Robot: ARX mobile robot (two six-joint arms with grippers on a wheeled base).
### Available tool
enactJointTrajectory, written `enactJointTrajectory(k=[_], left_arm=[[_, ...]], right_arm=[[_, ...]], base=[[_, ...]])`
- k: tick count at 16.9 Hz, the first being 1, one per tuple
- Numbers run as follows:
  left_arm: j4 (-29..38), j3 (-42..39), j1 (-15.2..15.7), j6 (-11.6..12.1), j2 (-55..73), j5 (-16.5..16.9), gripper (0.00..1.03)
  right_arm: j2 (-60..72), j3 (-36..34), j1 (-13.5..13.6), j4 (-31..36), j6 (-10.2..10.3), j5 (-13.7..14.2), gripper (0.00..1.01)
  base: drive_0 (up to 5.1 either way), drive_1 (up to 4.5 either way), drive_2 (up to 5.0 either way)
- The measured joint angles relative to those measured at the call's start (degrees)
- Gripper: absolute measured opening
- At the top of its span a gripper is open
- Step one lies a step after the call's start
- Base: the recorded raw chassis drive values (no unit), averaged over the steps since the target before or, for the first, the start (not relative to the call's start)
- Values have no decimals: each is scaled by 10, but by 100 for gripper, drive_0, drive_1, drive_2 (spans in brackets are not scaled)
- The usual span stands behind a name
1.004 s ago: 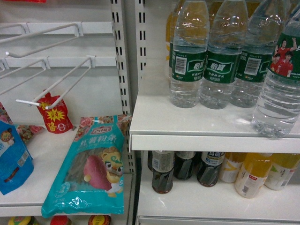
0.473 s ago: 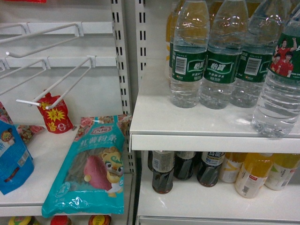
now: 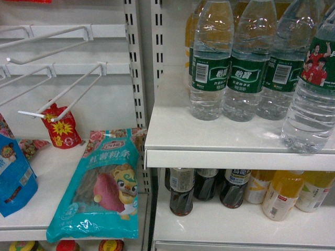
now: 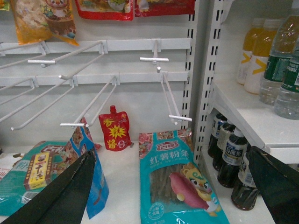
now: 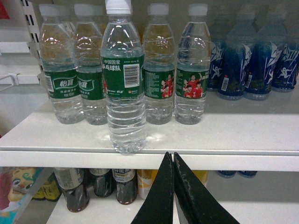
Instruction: Move water from second to third shelf
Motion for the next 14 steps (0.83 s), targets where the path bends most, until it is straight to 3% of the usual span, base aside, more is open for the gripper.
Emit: enactJointTrajectory(k=[2, 10, 14], left_arm=[[0, 0, 0, 0, 0, 0, 98], [0, 0, 0, 0, 0, 0, 98], [0, 0, 0, 0, 0, 0, 98]], right_arm=[[0, 0, 0, 1, 0, 0, 2], [0, 0, 0, 1, 0, 0, 100], [0, 0, 0, 1, 0, 0, 98]], base=[[0, 0, 0], [0, 0, 0], [0, 0, 0]])
